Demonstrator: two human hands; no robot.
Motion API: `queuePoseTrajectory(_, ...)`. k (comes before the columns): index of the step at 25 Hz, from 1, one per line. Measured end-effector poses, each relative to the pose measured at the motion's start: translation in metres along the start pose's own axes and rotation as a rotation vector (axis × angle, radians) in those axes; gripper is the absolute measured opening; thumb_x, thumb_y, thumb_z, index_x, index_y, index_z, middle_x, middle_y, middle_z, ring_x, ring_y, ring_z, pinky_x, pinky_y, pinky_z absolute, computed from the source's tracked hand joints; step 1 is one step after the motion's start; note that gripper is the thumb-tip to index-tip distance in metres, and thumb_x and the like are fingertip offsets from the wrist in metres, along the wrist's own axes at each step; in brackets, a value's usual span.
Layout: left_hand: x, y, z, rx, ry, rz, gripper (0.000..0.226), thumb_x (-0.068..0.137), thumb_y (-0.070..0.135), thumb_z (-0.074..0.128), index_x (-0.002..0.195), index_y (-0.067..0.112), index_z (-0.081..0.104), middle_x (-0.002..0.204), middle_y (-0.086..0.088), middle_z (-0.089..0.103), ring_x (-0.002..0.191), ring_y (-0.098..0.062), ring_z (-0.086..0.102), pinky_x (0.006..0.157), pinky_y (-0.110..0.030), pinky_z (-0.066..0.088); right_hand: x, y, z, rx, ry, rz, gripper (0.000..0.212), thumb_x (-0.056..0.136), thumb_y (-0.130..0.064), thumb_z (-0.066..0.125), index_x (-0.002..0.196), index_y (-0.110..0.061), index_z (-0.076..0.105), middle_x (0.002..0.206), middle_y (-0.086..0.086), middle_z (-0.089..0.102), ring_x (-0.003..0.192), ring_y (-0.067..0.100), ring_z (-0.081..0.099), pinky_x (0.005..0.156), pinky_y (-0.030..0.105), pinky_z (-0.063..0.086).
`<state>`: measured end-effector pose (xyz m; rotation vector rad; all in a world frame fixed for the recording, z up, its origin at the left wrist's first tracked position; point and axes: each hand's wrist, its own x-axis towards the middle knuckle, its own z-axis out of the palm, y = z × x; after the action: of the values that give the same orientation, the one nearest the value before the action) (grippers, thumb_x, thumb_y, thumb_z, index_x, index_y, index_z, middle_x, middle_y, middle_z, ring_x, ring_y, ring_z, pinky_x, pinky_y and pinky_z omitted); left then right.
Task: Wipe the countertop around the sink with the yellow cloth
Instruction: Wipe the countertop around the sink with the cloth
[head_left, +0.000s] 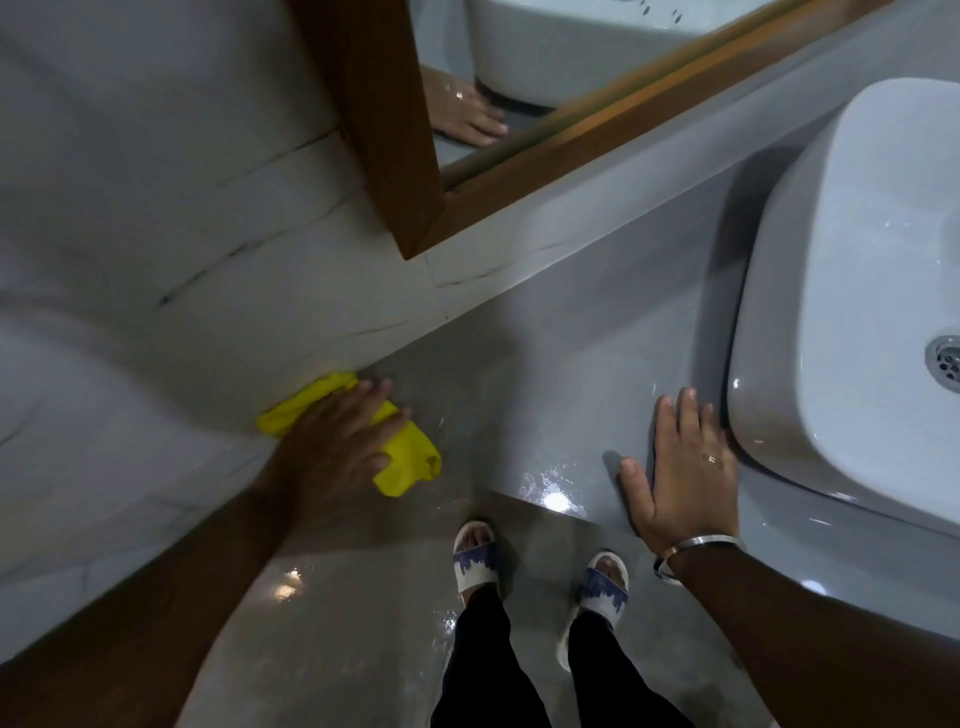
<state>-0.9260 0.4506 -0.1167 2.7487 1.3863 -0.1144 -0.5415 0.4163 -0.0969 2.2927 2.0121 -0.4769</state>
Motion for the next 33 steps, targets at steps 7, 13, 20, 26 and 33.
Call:
queuePoseTrajectory(7,0.039,0.144,0.008,-0.162,0.062,-0.088,0.06,0.091,0.052,0.045,0.144,0.023,0.045,0.157,-0.014,0.031,0.14,-0.034,0.035,0.114,-0.048,0.022,-0.001,-0.002,0.005,-0.081,-0.011,-0.002,0.091,0.081,-0.074,0.023,0.148,-0.013,0.022,0.156,0.019,0.019,0.143,0.039,0.015,0.109,0.052,0.023)
queuePoseTrajectory(13,0.029,0.057,0.001,0.034,0.0,-0.008,0.056,0.099,0.054,0.024,0.145,0.026,0.038,0.151,-0.016,0.04,0.136,-0.035,0.044,0.108,-0.046,0.03,-0.002,0.0,0.006,-0.132,-0.001,-0.014,0.087,0.08,-0.074,0.029,0.149,-0.023,0.019,0.157,0.017,0.017,0.143,0.039,0.016,0.109,0.053,0.026)
queuePoseTrajectory(20,0.066,0.139,0.003,-0.097,0.024,-0.129,0.059,0.094,0.048,0.038,0.144,0.018,0.046,0.151,-0.021,0.039,0.138,-0.04,0.038,0.113,-0.051,0.026,0.0,0.001,0.004,-0.035,0.016,-0.017,0.074,0.088,-0.063,0.023,0.149,-0.021,0.022,0.157,0.017,0.016,0.144,0.038,0.013,0.111,0.052,0.022)
queuePoseTrajectory(26,0.065,0.073,-0.006,-0.014,-0.031,0.083,0.058,0.099,0.054,0.025,0.148,0.026,0.038,0.155,-0.014,0.035,0.14,-0.034,0.037,0.11,-0.047,0.033,-0.022,0.022,-0.009,0.287,0.05,-0.226,0.062,0.094,-0.056,0.011,0.149,-0.029,0.002,0.159,0.006,0.006,0.147,0.024,0.0,0.115,0.053,0.017)
queuePoseTrajectory(33,0.095,0.133,-0.005,-0.136,0.031,-0.076,0.061,0.091,0.047,0.041,0.143,0.015,0.047,0.15,-0.021,0.04,0.137,-0.041,0.038,0.112,-0.051,0.027,-0.065,0.012,-0.04,0.546,0.189,-0.321,0.069,0.098,-0.051,0.015,0.148,-0.005,0.018,0.157,0.012,0.02,0.146,0.028,0.016,0.118,0.034,0.017)
